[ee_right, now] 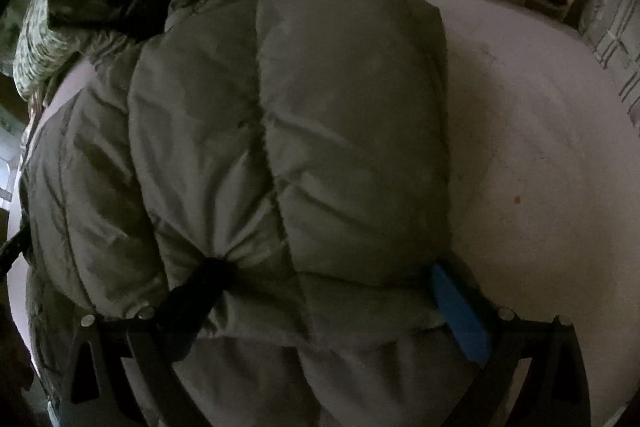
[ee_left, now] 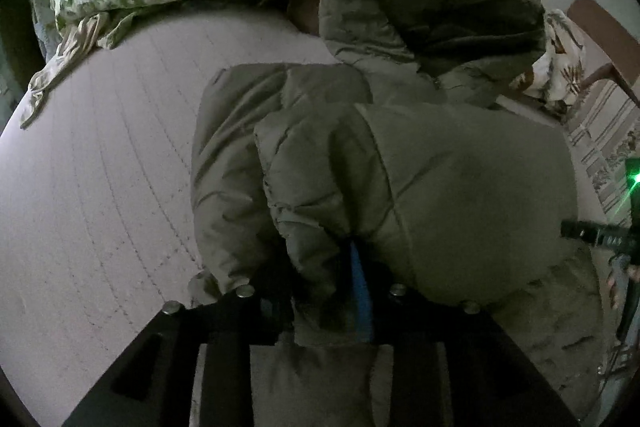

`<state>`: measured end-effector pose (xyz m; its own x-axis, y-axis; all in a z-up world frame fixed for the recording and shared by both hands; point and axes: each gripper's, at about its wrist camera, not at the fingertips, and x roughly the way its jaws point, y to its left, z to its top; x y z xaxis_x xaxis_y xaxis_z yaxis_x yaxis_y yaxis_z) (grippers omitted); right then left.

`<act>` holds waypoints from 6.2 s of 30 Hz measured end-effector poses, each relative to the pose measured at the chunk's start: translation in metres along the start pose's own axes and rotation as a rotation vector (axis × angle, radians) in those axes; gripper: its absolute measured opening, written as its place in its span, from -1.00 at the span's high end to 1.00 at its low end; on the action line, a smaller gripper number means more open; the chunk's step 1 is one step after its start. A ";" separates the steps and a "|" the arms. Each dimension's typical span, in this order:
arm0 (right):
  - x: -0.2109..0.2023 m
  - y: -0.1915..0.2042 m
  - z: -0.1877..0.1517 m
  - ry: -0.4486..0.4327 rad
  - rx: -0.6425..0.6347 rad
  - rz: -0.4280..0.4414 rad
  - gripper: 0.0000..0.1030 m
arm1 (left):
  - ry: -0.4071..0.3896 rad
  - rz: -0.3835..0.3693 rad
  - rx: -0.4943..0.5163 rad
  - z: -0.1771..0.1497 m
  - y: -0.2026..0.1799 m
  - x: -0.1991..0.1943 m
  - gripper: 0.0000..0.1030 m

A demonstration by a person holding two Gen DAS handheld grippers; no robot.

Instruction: Fold large clothes

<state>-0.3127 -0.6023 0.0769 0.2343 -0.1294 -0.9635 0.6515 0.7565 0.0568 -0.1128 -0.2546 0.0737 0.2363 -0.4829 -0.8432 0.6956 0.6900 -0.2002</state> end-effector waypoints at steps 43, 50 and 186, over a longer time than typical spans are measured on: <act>-0.163 0.109 0.069 -0.487 -0.448 0.202 0.99 | -0.004 -0.051 0.025 0.005 0.004 -0.070 -0.48; -0.168 0.083 -0.037 -0.438 -0.423 0.315 0.99 | -0.044 -0.082 -0.005 0.000 0.002 -0.090 -0.48; -0.072 -0.071 -0.287 0.150 -0.012 0.291 0.95 | 0.174 0.068 -0.024 -0.251 0.040 -0.120 -0.60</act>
<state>-0.5833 -0.4626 0.0672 0.2997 0.1883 -0.9353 0.5643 0.7555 0.3329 -0.2835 -0.0340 0.0414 0.1594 -0.3354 -0.9285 0.6653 0.7313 -0.1500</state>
